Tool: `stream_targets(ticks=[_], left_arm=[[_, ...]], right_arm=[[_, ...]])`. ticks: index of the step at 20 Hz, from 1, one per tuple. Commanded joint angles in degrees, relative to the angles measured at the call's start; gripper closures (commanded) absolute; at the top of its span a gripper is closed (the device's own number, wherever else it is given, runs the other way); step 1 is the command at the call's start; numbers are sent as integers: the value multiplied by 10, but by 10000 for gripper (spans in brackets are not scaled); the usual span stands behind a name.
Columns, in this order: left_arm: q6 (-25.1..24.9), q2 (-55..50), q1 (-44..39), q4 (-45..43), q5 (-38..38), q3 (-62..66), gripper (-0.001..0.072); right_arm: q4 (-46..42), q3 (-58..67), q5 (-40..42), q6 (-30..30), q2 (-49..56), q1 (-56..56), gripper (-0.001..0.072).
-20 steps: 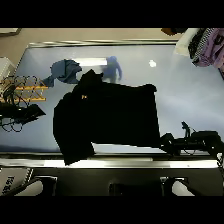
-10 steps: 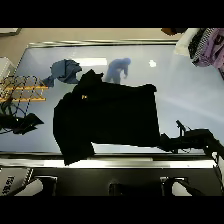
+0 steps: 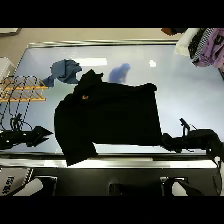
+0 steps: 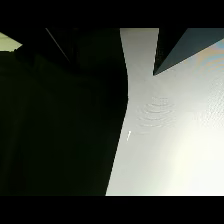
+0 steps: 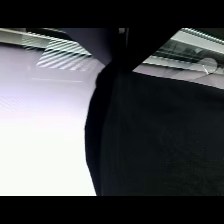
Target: Fold the clothes and pants, and hang the long-sleeved shirts on hangers.
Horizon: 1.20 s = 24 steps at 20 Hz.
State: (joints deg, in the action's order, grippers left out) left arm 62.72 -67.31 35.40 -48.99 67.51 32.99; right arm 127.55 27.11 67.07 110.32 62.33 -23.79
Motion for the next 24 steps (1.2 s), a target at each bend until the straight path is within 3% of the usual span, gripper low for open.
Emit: stream_targets(ticks=[1,10,11,12,13,14,15,20,24], left_arm=[[-19,-7,-12,11,-24,-22,180],[-18,-53,-71,61,-100,-22,186],[-18,-60,-83,64,-105,-22,223],[-16,-65,-91,66,-110,-22,311],[-17,-68,-96,68,-113,-22,437],[-16,-68,-97,73,-113,-21,619],[-17,-67,-97,80,-112,-19,686],[-11,-50,-113,98,-92,41,690],[35,-17,-168,97,-88,172,691]], right_arm=[[6,1,6,-2,-4,0,683],[10,1,23,-1,-4,1,683],[10,1,23,-1,-4,0,683],[11,1,24,-2,-4,1,683],[13,1,25,-1,-4,0,683],[16,1,26,-1,-4,1,683],[24,1,26,1,-6,1,683],[73,36,19,31,-40,1,685],[87,182,-1,30,-40,24,686]])
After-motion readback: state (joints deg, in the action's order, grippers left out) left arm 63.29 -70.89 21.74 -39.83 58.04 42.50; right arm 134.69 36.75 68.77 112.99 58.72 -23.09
